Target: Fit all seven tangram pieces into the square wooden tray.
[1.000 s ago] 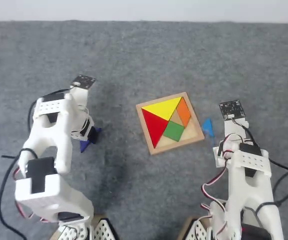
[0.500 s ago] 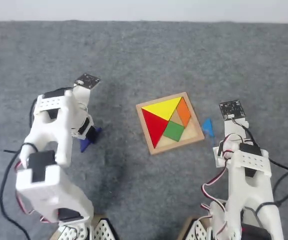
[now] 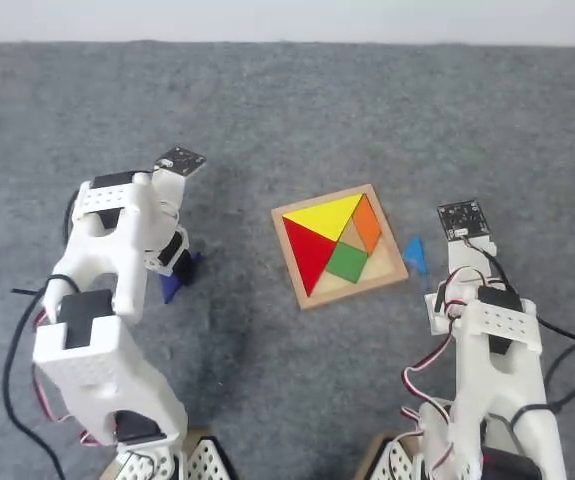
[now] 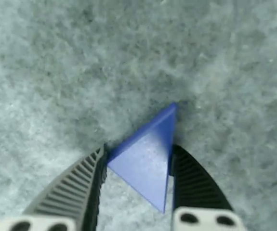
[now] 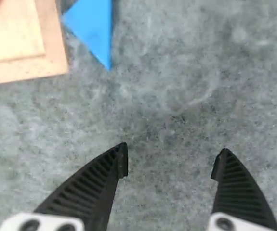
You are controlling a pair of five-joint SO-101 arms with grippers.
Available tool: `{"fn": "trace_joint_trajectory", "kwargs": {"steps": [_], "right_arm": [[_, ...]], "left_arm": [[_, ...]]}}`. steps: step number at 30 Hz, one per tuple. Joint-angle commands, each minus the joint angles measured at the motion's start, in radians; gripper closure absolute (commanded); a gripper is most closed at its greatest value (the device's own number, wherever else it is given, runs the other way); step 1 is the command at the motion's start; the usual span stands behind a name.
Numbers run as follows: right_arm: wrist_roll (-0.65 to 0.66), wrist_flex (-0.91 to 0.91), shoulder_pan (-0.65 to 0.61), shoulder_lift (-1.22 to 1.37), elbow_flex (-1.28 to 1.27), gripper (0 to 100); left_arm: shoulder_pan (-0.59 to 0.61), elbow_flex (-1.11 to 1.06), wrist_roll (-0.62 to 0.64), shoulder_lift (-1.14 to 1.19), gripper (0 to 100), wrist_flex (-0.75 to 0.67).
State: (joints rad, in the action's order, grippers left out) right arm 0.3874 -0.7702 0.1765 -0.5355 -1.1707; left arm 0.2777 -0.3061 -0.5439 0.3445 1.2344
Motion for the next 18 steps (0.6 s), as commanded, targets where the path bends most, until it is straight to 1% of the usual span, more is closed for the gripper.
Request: {"fn": "trace_joint_trajectory", "kwargs": {"steps": [1,5,10,14,18], "right_arm": [[0.008,0.016,0.005,-0.035,0.003,70.7],[-0.014,0.016,0.015,-0.041,0.005,70.7],[-0.041,0.016,0.074,-0.047,0.012,70.7],[-0.057,0.01,0.11,-0.047,0.025,70.7],[-0.078,0.007,0.18,-0.047,0.038,70.7]], "left_arm": [[0.006,0.015,0.018,-0.006,95,0.0],[0.003,0.015,0.046,-0.104,95,0.028],[-0.084,0.013,0.066,-0.316,95,0.133],[-0.218,0.019,0.133,-0.454,95,0.178],[-0.411,0.076,0.242,-0.443,95,0.204]]}}
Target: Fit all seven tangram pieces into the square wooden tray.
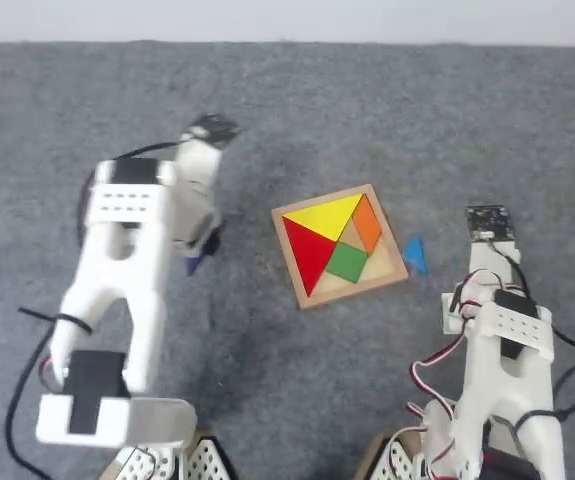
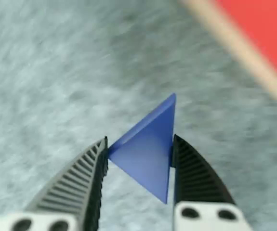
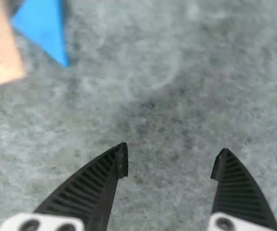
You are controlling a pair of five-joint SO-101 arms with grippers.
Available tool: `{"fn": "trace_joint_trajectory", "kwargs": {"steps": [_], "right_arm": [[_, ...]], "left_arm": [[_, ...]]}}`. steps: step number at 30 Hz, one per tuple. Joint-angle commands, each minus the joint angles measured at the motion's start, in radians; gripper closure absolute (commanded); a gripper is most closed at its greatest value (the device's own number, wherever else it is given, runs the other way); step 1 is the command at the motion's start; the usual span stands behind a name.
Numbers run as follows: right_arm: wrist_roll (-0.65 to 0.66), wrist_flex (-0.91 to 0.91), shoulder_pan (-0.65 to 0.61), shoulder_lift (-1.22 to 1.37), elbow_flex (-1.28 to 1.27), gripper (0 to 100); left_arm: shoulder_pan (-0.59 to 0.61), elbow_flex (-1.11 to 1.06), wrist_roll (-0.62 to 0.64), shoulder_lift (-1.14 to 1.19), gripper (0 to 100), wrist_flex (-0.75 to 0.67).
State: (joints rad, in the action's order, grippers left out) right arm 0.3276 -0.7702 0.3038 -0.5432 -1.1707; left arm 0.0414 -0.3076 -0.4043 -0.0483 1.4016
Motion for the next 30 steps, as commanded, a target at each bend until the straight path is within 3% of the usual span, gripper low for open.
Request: {"fn": "trace_joint_trajectory", "kwargs": {"steps": [1,10,17,19,23,30], "right_arm": [[-0.018,0.007,0.073,-0.039,0.038,70.7],[-0.048,-0.065,0.252,-0.039,0.078,70.7],[-0.048,-0.059,0.251,-0.039,0.077,70.7],[-0.046,-0.059,0.249,-0.039,0.077,70.7],[-0.041,-0.059,0.249,-0.039,0.077,70.7],[-0.041,-0.059,0.249,-0.039,0.077,70.7]], "left_arm": [[-0.224,0.101,0.127,-0.031,95,0.037],[-0.506,0.504,0.385,0.347,95,0.081],[-0.551,0.875,0.431,0.624,95,0.186],[-0.574,0.955,0.345,0.698,95,0.212],[-0.628,1.081,0.014,0.83,95,0.301],[-0.586,1.19,-0.368,0.922,95,0.356]]}}
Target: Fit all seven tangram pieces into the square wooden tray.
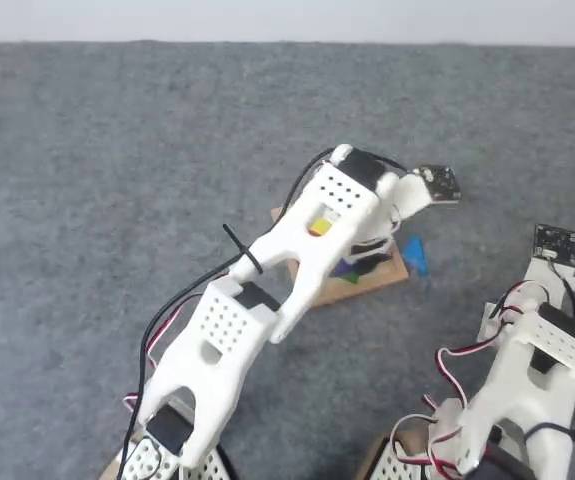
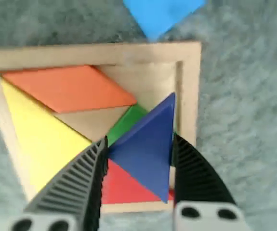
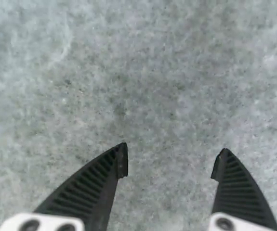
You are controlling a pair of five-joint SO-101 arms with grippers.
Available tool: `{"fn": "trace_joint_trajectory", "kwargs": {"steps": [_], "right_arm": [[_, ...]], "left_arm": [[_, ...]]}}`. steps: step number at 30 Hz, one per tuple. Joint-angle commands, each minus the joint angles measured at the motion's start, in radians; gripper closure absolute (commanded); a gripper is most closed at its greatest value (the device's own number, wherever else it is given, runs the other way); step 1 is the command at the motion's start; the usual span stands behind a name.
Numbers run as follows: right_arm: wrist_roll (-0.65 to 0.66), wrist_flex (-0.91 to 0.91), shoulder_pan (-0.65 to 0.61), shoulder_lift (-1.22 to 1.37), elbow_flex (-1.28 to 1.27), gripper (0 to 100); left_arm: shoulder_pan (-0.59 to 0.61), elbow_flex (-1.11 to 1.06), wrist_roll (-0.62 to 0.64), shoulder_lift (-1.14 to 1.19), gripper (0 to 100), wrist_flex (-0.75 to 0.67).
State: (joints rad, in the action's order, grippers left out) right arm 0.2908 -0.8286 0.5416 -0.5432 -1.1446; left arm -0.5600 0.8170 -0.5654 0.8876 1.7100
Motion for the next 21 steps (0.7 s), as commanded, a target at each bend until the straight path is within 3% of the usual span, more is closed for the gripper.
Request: {"fn": "trace_joint_trajectory", "kwargs": {"steps": [1,8,15,21], "right_arm": [[-0.005,-0.001,0.012,-0.038,0.051,70.7],[-0.006,-0.001,-0.033,-0.038,0.051,70.7],[-0.005,-0.001,-0.036,-0.036,0.051,70.7],[-0.005,-0.001,-0.036,-0.033,0.051,70.7]], "left_arm": [[0.015,0.07,-0.229,-0.014,95,0.048],[0.017,0.117,-0.252,-0.012,93,0.041],[0.068,0.176,-0.236,-0.012,78,0.043],[0.075,0.174,-0.236,-0.003,78,0.043]]}}
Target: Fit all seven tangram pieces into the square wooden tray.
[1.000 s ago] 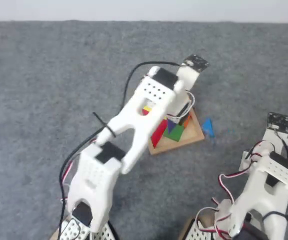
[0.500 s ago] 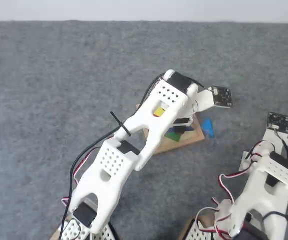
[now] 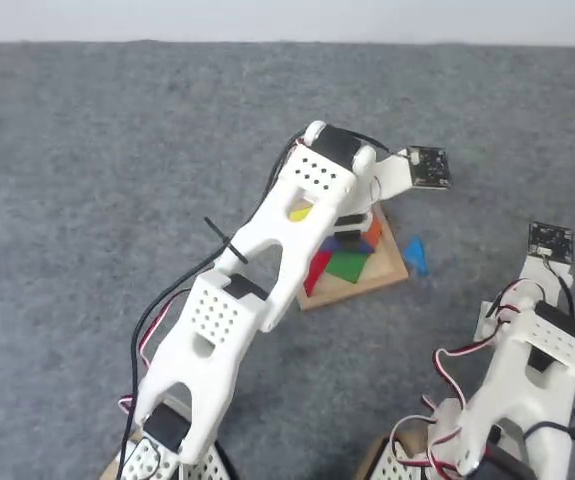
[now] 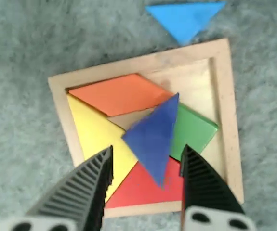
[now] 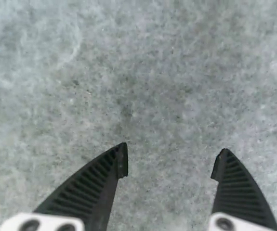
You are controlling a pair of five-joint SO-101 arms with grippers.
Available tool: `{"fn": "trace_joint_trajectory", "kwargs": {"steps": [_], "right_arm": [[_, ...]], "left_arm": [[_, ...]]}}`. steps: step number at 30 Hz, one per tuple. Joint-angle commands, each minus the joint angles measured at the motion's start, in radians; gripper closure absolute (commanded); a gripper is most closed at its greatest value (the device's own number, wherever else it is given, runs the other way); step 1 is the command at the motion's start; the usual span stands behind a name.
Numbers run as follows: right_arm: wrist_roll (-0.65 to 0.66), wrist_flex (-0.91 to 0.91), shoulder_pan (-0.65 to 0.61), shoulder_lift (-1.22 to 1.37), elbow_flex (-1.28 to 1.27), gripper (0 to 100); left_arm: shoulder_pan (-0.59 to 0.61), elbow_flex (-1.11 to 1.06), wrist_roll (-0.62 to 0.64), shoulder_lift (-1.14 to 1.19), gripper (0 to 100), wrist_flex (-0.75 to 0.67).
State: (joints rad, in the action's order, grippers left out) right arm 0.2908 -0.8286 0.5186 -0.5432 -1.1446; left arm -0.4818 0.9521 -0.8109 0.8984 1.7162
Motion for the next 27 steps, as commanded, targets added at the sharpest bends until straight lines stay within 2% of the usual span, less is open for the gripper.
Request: {"fn": "trace_joint_trajectory", "kwargs": {"steps": [1,5,16,27], "right_arm": [[-0.005,-0.001,-0.013,-0.033,0.051,70.7],[-0.003,-0.001,-0.013,-0.03,0.049,70.7],[-0.003,-0.001,-0.015,-0.03,0.051,70.7],[-0.003,0.002,-0.028,-0.028,0.051,70.7]], "left_arm": [[-0.012,0.039,0.009,-0.015,78,0.037],[-0.023,0.041,0.008,-0.015,78,0.037],[0.083,0.008,0.008,0.06,78,0.032],[0.123,0.015,0.032,0.066,78,-0.078]]}}
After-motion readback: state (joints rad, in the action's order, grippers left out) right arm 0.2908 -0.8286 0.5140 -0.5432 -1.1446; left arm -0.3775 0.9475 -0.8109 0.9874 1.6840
